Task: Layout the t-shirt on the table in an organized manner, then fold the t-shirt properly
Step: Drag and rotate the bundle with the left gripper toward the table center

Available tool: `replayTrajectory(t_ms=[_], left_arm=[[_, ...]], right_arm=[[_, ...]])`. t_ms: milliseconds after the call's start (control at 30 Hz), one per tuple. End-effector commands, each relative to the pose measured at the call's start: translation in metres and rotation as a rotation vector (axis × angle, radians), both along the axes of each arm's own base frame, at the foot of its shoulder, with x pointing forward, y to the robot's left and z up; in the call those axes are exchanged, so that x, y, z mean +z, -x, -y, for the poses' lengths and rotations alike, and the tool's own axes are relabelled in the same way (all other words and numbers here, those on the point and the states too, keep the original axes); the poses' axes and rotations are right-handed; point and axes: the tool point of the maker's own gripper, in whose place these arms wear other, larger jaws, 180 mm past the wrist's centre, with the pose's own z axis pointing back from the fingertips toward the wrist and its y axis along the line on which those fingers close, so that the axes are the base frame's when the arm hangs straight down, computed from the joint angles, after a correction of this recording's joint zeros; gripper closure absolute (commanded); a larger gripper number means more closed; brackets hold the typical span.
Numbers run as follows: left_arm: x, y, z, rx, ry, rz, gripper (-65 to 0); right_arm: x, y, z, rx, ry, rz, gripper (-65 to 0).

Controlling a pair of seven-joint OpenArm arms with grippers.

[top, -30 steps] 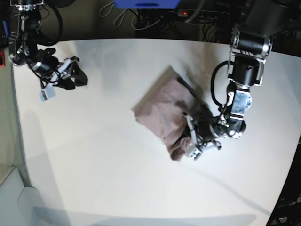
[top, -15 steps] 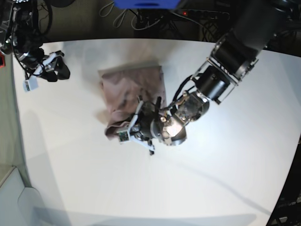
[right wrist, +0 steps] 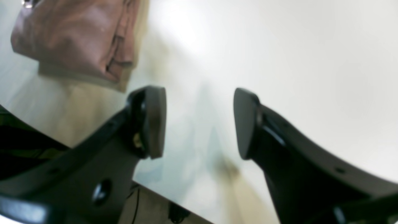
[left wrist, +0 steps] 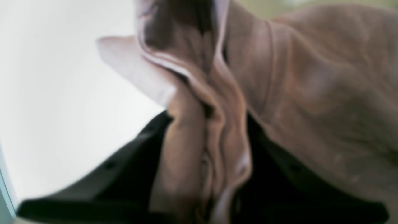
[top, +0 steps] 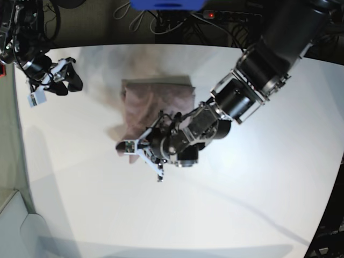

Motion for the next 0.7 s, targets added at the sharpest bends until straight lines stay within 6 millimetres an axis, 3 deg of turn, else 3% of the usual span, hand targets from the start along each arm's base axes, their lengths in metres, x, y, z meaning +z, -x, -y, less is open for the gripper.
replayTrajectory(t_ms=[0,67,267,333,500,667], left_arm=[[0.007,-0.008,-0.001,-0.002,-0.016,0.024,-17.0],[0.008,-0.008,0.0,-0.004,-0.013,0.027,-23.7],[0.011,-0.012,-0.003,0.011,-0.002,0.032,-24.7],[0.02,-0.02,-0.002,0.042,0.031,0.038,-24.7],[0.065,-0.043,0.002,0.096,0.153,0.111,-24.7],[0.07,-0.045,0.004,0.094,0.16,0.126,-24.7]], right_arm=[[0.013,-0.007,0.001,0.011,-0.005,0.051,-34.3],[0.013,-0.007,0.001,0.011,-0.005,0.051,-34.3],[0.012,-0.006,0.001,0.011,-0.005,0.047,-34.3],[0.012,-0.006,0.0,0.014,-0.006,0.048,-34.3],[0.012,-0.007,-0.001,0.016,-0.007,0.048,-34.3],[0.013,-0.007,-0.001,0.016,-0.007,0.05,-34.3]])
